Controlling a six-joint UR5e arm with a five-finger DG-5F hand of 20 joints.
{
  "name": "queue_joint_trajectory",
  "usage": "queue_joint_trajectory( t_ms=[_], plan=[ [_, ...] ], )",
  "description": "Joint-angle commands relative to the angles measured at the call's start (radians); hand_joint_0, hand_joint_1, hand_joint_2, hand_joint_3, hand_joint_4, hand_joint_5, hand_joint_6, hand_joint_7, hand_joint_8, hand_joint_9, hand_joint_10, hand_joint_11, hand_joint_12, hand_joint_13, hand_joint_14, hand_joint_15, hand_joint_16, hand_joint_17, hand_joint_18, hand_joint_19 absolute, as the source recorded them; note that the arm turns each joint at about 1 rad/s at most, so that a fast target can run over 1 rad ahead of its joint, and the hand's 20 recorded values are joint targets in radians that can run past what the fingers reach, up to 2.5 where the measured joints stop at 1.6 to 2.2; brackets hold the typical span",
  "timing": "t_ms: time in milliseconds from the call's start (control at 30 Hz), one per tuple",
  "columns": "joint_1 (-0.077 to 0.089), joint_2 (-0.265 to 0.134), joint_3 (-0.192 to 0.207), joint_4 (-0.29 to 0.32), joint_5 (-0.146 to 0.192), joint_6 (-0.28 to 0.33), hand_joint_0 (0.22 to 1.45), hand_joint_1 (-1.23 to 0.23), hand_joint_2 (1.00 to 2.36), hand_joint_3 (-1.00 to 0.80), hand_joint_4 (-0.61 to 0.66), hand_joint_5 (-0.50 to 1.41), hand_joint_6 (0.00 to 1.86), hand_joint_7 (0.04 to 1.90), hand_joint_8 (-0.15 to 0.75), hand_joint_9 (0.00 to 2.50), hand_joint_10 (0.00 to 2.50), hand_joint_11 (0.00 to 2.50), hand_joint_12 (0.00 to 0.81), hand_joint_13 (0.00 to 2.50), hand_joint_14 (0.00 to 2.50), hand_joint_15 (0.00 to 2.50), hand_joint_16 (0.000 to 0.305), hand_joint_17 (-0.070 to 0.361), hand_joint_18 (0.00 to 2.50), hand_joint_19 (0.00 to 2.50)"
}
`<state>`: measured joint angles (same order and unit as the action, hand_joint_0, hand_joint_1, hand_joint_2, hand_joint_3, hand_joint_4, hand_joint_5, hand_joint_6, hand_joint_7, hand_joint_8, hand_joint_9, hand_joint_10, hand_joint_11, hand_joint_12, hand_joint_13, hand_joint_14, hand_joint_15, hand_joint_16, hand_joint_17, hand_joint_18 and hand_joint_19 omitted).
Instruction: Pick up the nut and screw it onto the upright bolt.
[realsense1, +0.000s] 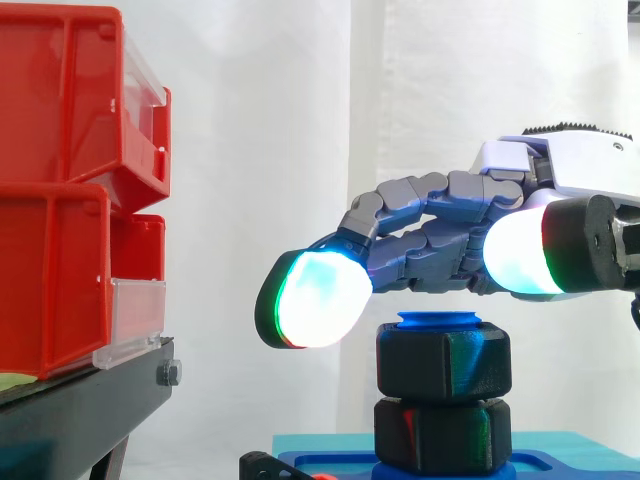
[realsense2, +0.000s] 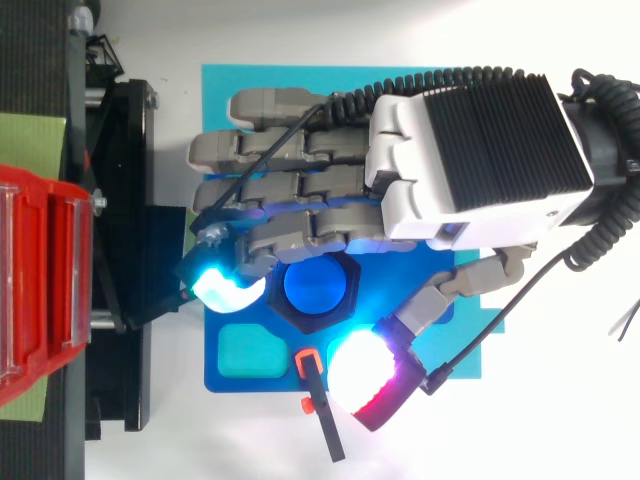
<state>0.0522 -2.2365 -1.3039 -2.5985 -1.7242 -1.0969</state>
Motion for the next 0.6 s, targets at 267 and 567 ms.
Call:
queue_joint_trajectory(
  t_ms=[267, 567],
  plan=[
    [-0.009, 0.0, 0.0, -0.009, -0.008, -0.001, 0.43, -0.36, 1.0, -0.5, 0.19, -0.17, 0.5, 0.78, 0.258, 0.41, 0.0, 0.0, 0.316, 0.22, 0.0, 0.0, 0.036, 0.08, 0.0, 0.0],
    [-0.012, 0.0, 0.0, -0.023, -0.017, -0.001, 0.43, -0.35, 1.0, -0.5, 0.19, -0.16, 0.5, 0.78, 0.26, 0.41, 0.0, 0.0, 0.316, 0.22, 0.0, 0.0, 0.036, 0.08, 0.0, 0.0]
  ],
)
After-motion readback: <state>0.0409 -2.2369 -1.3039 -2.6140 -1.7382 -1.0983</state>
